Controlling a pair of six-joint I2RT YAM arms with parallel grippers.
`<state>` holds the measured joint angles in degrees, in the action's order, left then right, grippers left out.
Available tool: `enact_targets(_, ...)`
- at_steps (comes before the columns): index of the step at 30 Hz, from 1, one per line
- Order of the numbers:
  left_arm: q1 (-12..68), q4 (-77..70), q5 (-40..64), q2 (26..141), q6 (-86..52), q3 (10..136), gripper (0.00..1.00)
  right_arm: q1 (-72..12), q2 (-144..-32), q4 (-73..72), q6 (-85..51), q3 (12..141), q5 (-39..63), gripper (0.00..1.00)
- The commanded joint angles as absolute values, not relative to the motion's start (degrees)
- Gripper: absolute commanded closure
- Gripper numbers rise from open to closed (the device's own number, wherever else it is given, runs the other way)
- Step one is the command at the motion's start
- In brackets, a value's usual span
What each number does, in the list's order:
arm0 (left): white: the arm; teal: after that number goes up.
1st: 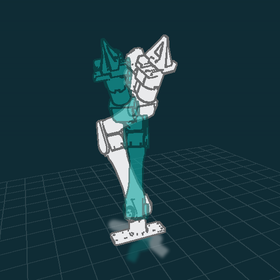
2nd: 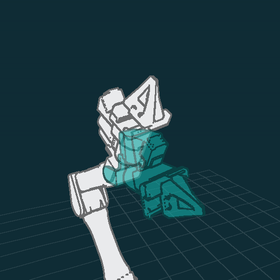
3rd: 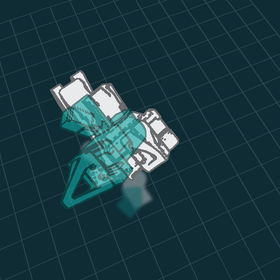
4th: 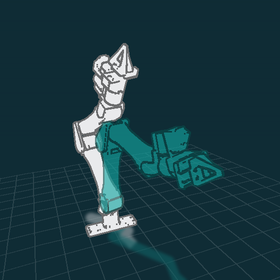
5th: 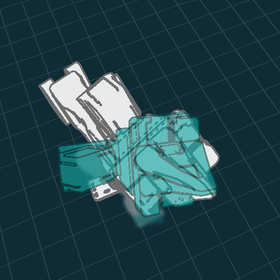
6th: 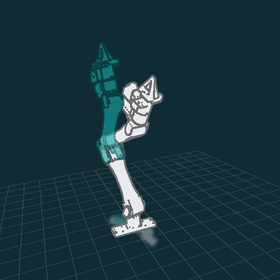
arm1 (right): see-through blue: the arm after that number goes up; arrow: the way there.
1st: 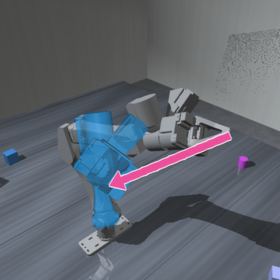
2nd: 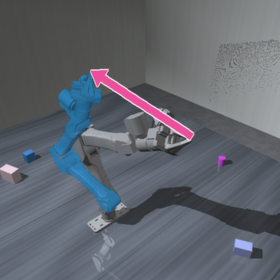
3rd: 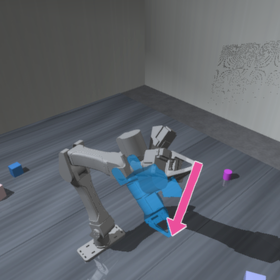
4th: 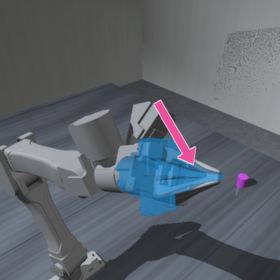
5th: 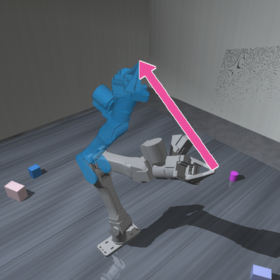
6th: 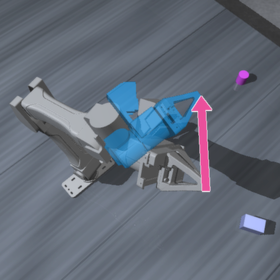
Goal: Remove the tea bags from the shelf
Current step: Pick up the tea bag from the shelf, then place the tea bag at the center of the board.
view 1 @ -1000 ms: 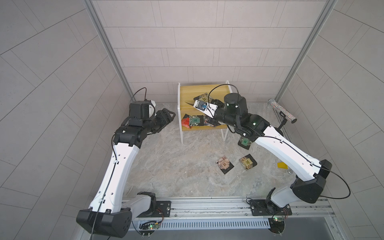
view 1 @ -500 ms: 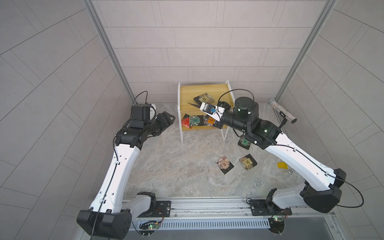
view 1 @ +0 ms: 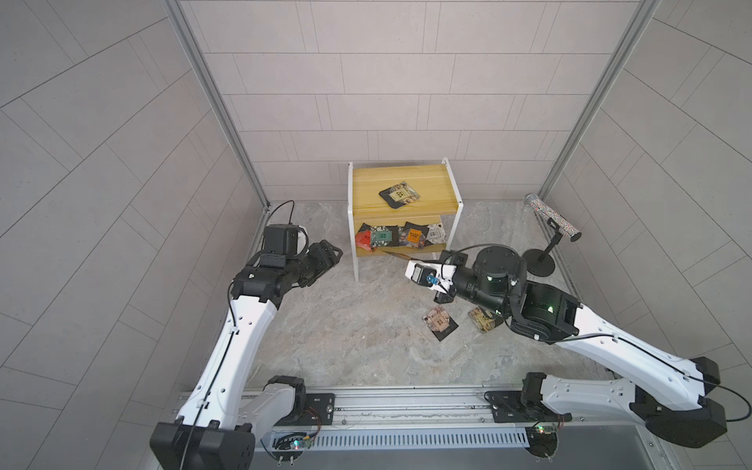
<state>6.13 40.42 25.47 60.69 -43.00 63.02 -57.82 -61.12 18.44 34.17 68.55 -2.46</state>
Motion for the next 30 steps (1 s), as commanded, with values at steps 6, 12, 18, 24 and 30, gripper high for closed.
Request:
enact_targets(6,6.0,38.3,24.8,58.8,-42.0,56.4,0.28,-61.2,-61.1,17.9,25.3,55.3,-9.4,1.00)
enact_targets(12,6.0,38.3,25.4,58.4,-41.8,54.2,0.29,-61.3,-64.5,11.6,20.2,47.4,-11.5,1.00)
enact_targets(18,6.0,38.3,26.0,57.8,-41.9,52.7,0.29,-61.4,-70.8,5.9,16.4,44.6,-12.2,1.00)
enact_targets(24,6.0,38.7,25.7,57.4,-41.8,52.0,0.29,-61.4,-77.0,1.9,14.5,44.1,-11.2,1.00)
enact_targets(30,6.0,39.2,25.5,57.2,-41.8,51.7,0.29,-62.3,-81.8,1.8,11.6,44.1,-9.4,1.00)
